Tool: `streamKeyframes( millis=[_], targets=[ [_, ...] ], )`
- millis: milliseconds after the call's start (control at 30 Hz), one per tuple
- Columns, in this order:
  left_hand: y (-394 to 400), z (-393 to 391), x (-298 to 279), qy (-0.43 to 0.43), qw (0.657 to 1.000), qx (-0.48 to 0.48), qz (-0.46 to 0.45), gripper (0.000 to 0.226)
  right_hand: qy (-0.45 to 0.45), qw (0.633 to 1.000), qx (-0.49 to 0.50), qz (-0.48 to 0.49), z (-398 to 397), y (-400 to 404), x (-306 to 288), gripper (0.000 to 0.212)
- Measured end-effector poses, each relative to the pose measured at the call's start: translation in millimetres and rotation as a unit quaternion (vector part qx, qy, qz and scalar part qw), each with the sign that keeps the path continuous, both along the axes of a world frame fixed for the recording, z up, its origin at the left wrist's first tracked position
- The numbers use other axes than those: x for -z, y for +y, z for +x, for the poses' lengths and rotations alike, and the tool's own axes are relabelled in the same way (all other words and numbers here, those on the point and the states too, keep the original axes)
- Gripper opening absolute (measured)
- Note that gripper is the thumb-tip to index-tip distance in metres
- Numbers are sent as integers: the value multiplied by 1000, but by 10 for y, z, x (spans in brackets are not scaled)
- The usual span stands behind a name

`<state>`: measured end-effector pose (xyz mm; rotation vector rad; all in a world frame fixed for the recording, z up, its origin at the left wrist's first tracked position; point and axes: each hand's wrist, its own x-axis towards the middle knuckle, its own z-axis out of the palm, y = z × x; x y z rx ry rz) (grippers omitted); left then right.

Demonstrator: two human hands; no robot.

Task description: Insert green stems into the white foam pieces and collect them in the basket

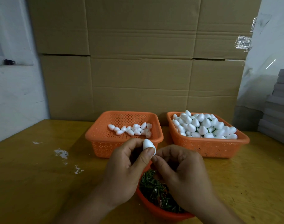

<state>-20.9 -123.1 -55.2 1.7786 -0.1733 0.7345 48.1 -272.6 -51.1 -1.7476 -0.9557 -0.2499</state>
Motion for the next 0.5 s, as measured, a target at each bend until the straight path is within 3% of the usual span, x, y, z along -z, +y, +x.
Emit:
streamKeyframes(
  millis=[167, 367, 500],
  targets=[
    [-6, -6, 16, -8, 1000, -4, 15, 23, 30, 999, -34, 6, 22, 4, 6, 9],
    [-33, -2, 17, -22, 1000, 4, 3, 12, 64, 996, -53, 22, 66, 21, 18, 11],
    [-28, 12, 49, 0, 999, 33, -16, 43, 73, 995, -57, 48, 99, 16, -11, 12]
  ],
)
